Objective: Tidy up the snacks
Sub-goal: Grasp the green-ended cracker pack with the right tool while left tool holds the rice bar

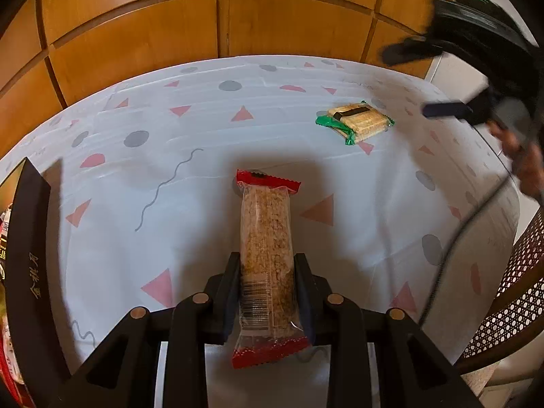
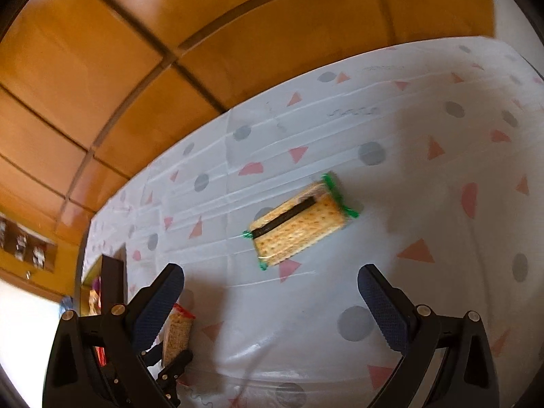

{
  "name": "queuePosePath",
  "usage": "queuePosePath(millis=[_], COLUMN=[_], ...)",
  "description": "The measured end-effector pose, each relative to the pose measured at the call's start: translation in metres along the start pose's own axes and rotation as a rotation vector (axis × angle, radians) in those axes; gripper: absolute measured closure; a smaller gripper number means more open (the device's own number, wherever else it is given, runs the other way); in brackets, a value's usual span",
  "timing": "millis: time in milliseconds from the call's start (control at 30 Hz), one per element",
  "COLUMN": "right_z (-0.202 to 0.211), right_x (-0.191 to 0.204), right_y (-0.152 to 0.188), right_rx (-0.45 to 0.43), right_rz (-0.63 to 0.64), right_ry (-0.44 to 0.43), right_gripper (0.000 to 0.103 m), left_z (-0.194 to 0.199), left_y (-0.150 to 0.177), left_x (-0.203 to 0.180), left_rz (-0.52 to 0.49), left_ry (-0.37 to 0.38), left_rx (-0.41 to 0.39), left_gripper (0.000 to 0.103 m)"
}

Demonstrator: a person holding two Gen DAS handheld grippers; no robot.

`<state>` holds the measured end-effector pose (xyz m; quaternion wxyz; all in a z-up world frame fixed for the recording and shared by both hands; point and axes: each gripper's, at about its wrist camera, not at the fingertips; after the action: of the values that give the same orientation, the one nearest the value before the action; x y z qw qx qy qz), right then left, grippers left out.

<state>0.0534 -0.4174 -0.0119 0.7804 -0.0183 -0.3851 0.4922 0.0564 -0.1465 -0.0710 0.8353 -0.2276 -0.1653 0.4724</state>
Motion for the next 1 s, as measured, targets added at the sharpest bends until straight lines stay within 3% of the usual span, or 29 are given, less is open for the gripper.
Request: queuePosePath(millis=[300, 400, 500, 600, 700, 800, 867, 933, 1000], right_z=[-0.091, -0.12, -0.121, -0.107, -0.097, -0.094, -0.085, -0.078, -0.071], right_x=[0.034, 0.019, 0.012, 0.009, 0.013, 0.012, 0.019, 0.02, 0.02], right_y=[-0.055, -0.065, -0.065, -0.054, -0.03, 0.007, 0.023, 0.029, 0.031], right_rx=[0.151, 0.237, 0.245, 0.303, 0.37, 0.516, 0.488, 0.482, 0.447], right_rz=[0.281, 0.28, 0.288, 0.23, 0.229, 0.149, 0.224, 0.227, 0.238], right_ry=[0.161, 0.19, 0.184, 0.08, 0.031, -0.106, -0.044, -0.055, -0.004], right_gripper=[0.0, 0.0, 0.0, 0.0, 0.0, 0.0, 0.0, 0.0, 0.0], left_z=[0.002, 0.003, 0.003, 0.003, 0.003, 0.003, 0.004, 0.004, 0.005], left_y=[0.004, 0.005, 0.005, 0.005, 0.006, 0.005, 0.006, 0.006, 0.007], left_x=[0.006, 0.007, 0.008, 0.009, 0.01, 0.013, 0.013, 0.013, 0.013], left_rz=[0.041, 0.044, 0.05, 0.059, 0.068, 0.077, 0.082, 0.086, 0.092], left_ry=[0.033, 0.042, 0.047, 0.054, 0.067, 0.079, 0.082, 0.083, 0.081], left_rx=[-0.014, -0.016, -0.02, -0.023, -0.024, -0.018, -0.016, -0.016, -0.016], left_gripper=[0.072, 0.072, 0.072, 0.072, 0.072, 0.072, 0.072, 0.072, 0.072])
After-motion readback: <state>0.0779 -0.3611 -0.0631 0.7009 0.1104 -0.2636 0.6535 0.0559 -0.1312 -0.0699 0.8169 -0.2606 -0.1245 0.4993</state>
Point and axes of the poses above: each gripper's, at about its wrist camera, not at the fingertips, and z roughly against the way its jaws point, x to its left, y to its underside, and after that the axes turned 9 degrees about -y, right-handed
